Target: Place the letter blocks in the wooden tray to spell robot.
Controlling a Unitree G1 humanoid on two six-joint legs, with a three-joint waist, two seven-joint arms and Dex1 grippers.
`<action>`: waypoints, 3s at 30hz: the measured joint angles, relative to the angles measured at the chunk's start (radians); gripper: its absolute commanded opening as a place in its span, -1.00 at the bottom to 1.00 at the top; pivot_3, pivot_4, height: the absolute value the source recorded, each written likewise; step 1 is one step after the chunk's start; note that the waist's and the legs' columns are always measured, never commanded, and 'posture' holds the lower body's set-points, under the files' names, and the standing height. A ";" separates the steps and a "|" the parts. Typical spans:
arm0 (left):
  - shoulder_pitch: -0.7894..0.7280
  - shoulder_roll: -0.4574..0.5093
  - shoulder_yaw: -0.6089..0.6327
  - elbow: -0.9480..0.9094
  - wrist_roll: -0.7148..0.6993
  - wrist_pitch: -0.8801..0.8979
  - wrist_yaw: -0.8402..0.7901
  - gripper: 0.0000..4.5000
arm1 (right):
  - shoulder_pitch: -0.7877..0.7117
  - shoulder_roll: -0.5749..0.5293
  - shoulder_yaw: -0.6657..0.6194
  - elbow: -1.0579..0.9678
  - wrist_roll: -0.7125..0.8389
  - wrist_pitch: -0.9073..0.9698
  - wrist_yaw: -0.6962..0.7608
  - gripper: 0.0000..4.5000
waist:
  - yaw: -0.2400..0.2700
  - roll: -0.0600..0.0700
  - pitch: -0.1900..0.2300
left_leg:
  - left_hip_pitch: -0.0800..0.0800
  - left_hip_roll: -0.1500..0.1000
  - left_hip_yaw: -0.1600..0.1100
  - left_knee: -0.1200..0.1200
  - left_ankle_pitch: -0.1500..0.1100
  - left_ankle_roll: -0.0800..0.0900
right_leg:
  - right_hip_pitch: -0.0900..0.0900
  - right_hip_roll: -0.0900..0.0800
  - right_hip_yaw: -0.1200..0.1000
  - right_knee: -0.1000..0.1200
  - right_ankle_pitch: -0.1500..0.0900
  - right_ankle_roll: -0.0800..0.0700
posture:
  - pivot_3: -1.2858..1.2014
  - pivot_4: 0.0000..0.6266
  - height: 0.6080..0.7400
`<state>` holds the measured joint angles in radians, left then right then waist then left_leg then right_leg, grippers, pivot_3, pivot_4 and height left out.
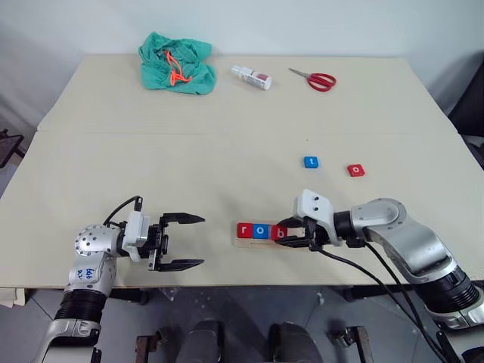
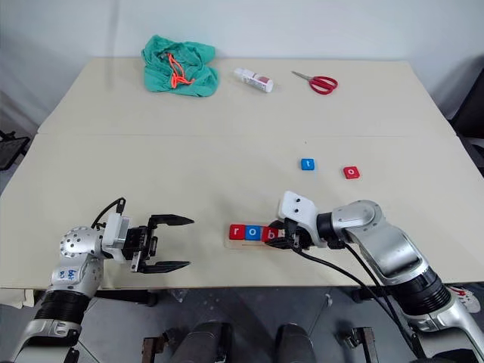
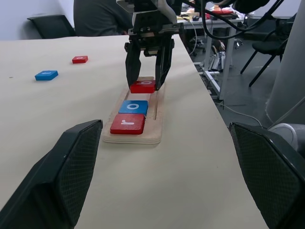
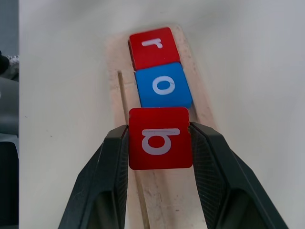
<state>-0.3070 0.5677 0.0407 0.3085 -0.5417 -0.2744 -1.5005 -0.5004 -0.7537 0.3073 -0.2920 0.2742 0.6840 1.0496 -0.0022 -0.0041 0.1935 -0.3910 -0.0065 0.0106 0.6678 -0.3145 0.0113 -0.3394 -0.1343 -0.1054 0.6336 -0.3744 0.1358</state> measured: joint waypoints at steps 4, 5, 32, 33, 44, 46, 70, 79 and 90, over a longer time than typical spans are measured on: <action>0.001 0.000 0.000 -0.010 0.001 0.000 0.000 1.00 | -0.018 0.001 0.004 0.001 -0.009 0.001 0.000 -0.35 | 0.000 0.000 0.000 | 0.000 0.000 0.000 0.000 0.000 0.000 | 0.000 0.000 0.000 0.000 0.000 0.000 | 0.03 -0.52 1.00; 0.002 0.000 0.000 -0.014 0.002 0.000 0.000 1.00 | -0.027 0.004 0.006 0.003 -0.015 0.000 0.000 -0.35 | 0.000 0.000 0.000 | 0.000 0.000 0.000 0.000 0.000 0.000 | 0.000 0.000 0.000 0.000 0.000 0.000 | 0.03 -0.52 1.00; -0.021 -0.023 -0.003 0.021 0.021 -0.024 0.001 1.00 | 0.057 -0.034 -0.123 -0.117 0.043 0.061 -0.008 0.68 | 0.005 0.000 0.000 | 0.000 -0.001 -0.001 0.000 0.000 0.000 | 0.000 -0.001 0.000 0.002 0.000 0.000 | 0.03 -0.52 1.00; -0.022 -0.023 -0.003 0.022 0.021 -0.026 0.001 1.00 | 0.077 -0.050 -0.128 -0.124 0.047 0.063 -0.006 0.58 | 0.004 0.000 0.000 | 0.000 -0.001 -0.001 0.000 0.000 0.000 | 0.000 -0.001 0.000 0.003 0.000 0.000 | 0.03 -0.52 1.00; -0.037 -0.041 -0.014 0.038 0.028 -0.031 0.000 1.00 | 0.120 -0.058 -0.082 -0.139 0.058 0.164 -0.072 -0.99 | 0.000 0.000 0.000 | 0.001 0.000 0.000 0.000 0.000 0.000 | -0.001 -0.001 0.000 0.003 0.000 0.000 | 0.03 -0.52 1.00; -0.027 -0.040 -0.018 0.019 0.035 -0.031 0.001 1.00 | 0.111 -0.049 -0.071 -0.131 0.057 0.165 -0.077 -0.99 | 0.001 0.000 0.000 | 0.000 0.000 0.000 0.000 0.000 0.000 | -0.001 -0.001 0.000 0.003 0.000 0.000 | 0.03 -0.52 1.00; 0.009 -0.036 -0.014 -0.066 0.041 -0.010 0.028 1.00 | 0.027 -0.008 -0.024 -0.018 0.009 0.096 -0.090 -0.99 | 0.001 0.000 0.000 | 0.000 0.000 0.000 0.000 0.000 0.000 | 0.000 -0.001 0.000 0.003 0.000 0.000 | 0.03 -0.52 1.00; 0.003 -0.038 -0.014 -0.059 0.047 -0.018 0.028 1.00 | 0.017 0.041 -0.042 -0.017 0.006 0.075 -0.110 -0.99 | 0.001 0.000 0.000 | 0.000 0.000 0.000 0.000 0.000 0.000 | 0.000 -0.001 0.000 0.003 0.000 0.000 | 0.03 -0.52 1.00; -0.003 -0.038 -0.014 -0.058 0.049 -0.020 0.025 1.00 | 0.018 0.028 -0.084 -0.030 0.026 0.079 -0.109 -0.99 | 0.001 0.000 0.000 | 0.000 0.000 0.000 0.000 0.000 0.000 | 0.000 -0.001 0.000 0.003 0.000 0.000 | 0.03 -0.52 1.00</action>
<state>-0.3096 0.5301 0.0266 0.2506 -0.4931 -0.2942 -1.4755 -0.4822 -0.7259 0.2237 -0.3223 0.2998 0.7632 0.9404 -0.0009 -0.0044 0.1933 -0.3906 -0.0069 0.0105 0.6682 -0.3145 0.0112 -0.3399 -0.1350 -0.1052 0.6362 -0.3744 0.1358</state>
